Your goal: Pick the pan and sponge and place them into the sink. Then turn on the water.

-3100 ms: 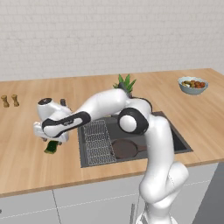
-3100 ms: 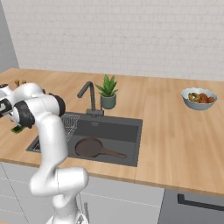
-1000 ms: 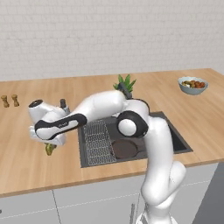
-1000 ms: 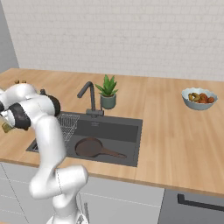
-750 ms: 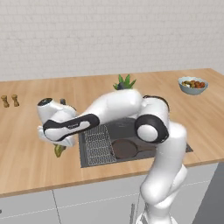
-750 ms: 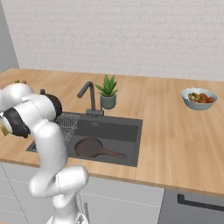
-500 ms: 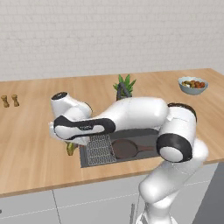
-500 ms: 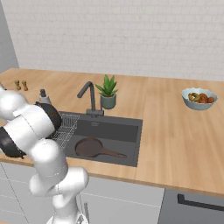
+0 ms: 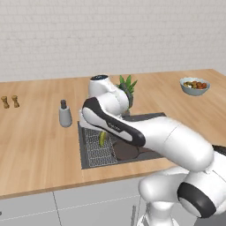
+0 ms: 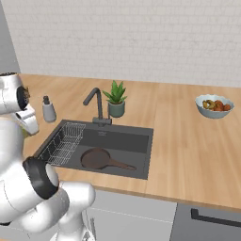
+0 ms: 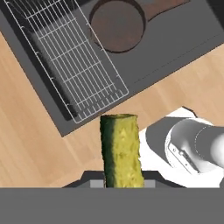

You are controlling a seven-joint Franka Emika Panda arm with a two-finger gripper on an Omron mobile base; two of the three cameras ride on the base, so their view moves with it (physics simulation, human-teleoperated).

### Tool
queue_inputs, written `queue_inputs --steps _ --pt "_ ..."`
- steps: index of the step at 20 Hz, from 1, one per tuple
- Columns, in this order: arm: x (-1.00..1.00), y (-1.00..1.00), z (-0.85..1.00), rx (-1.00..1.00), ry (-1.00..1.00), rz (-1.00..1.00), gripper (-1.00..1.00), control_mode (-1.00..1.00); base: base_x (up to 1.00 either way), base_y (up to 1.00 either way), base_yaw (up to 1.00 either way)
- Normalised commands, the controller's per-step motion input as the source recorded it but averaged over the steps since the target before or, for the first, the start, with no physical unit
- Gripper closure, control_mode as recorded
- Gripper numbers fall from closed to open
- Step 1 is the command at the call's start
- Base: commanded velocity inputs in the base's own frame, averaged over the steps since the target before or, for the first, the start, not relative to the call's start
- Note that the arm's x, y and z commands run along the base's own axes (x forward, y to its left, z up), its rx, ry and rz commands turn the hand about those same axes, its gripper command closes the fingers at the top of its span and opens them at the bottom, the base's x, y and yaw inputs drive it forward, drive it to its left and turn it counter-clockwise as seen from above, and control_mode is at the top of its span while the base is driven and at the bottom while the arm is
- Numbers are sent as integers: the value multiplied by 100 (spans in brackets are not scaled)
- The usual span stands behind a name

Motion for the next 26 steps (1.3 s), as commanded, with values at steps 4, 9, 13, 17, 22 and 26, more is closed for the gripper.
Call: queue_inputs --steps 4,9,13,17,22,26 --pt "-12 -100 25 6 0 4 100 -100 0 0 0" --pt "0 -100 5 11 0 7 100 -100 0 0 0" --pt "24 -100 0 14 4 15 100 -100 0 0 0" --pt "43 -100 0 11 9 14 100 -100 0 0 0" --pt "48 -100 0 6 12 11 100 -100 0 0 0" --pt "55 -92 -20 4 6 16 100 -100 0 0 0"
